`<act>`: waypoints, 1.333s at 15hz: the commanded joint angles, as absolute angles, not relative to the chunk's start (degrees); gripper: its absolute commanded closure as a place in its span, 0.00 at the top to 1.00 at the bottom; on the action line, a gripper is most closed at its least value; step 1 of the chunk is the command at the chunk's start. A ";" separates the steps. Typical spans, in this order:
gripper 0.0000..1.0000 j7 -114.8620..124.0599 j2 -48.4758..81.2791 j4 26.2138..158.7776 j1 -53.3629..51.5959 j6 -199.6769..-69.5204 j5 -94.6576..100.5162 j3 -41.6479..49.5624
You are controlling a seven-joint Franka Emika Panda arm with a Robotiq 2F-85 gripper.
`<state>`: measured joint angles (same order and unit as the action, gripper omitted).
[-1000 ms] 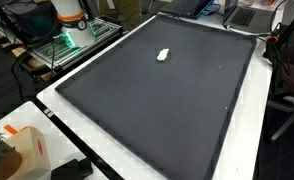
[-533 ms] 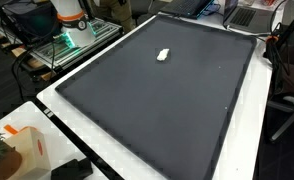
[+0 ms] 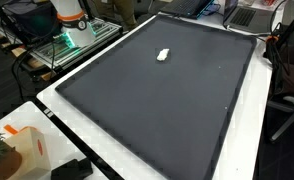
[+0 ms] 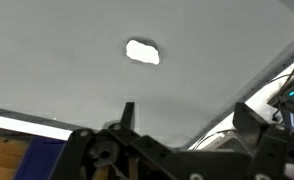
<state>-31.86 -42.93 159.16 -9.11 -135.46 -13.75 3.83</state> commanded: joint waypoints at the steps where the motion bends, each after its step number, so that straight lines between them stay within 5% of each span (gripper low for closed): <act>1: 1.00 -23.40 -43.88 160.43 -11.78 -143.94 -13.70 1.57; 7: 1.00 -21.54 -42.57 159.13 -14.84 -142.78 -12.32 2.09; 14: 1.00 10.21 -19.98 148.73 -8.10 -143.87 -7.54 -13.60; 20: 1.00 34.50 -7.65 144.44 -1.60 -143.64 7.36 -17.02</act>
